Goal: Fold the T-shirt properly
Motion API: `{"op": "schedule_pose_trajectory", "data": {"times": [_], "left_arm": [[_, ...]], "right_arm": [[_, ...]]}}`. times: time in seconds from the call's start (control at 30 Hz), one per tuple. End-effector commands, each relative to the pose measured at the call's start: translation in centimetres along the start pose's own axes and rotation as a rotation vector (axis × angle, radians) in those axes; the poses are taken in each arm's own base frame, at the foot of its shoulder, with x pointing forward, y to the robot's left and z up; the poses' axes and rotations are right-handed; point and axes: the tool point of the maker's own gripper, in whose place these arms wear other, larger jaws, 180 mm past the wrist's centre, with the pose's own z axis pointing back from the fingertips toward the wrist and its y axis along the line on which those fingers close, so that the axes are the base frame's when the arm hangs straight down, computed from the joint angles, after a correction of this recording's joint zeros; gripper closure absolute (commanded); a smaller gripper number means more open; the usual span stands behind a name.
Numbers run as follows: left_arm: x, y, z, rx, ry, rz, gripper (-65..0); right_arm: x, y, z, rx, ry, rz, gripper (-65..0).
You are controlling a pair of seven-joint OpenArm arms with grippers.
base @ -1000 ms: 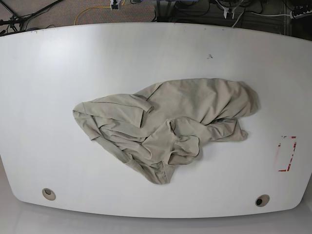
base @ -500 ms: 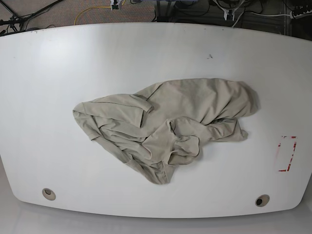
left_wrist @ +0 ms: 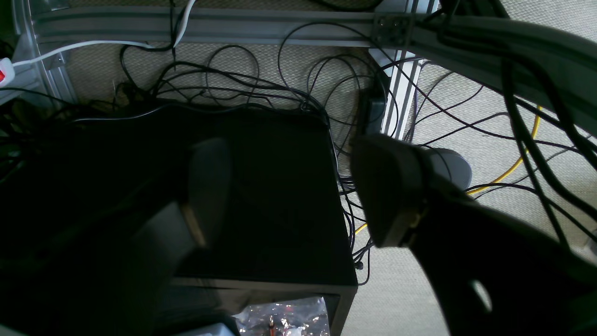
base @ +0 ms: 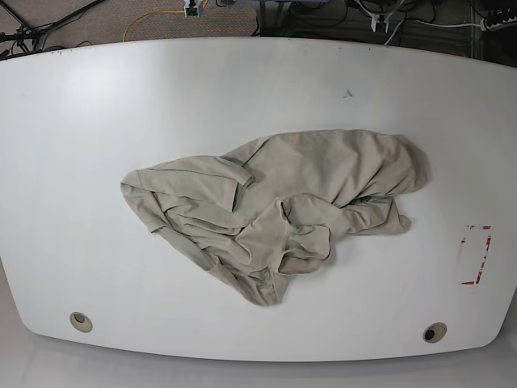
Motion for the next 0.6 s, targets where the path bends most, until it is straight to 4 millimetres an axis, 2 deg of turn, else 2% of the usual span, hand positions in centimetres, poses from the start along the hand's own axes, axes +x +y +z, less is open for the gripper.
{"op": "schedule_pose_trajectory", "data": {"times": [0.0,0.57], "left_arm": [[-0.44,0.50,0.15,0.012,0.002,0.002,-40.9],[-0.87,0.47,0.19,0.012,0.008,0.005,-41.2]], "right_arm": [[-0.46,-0.22,0.12,-0.003,0.004,0.004,-7.8],[-0.61,-0.43,0.15,-0.007,0.012,-0.003,-7.5]]}}
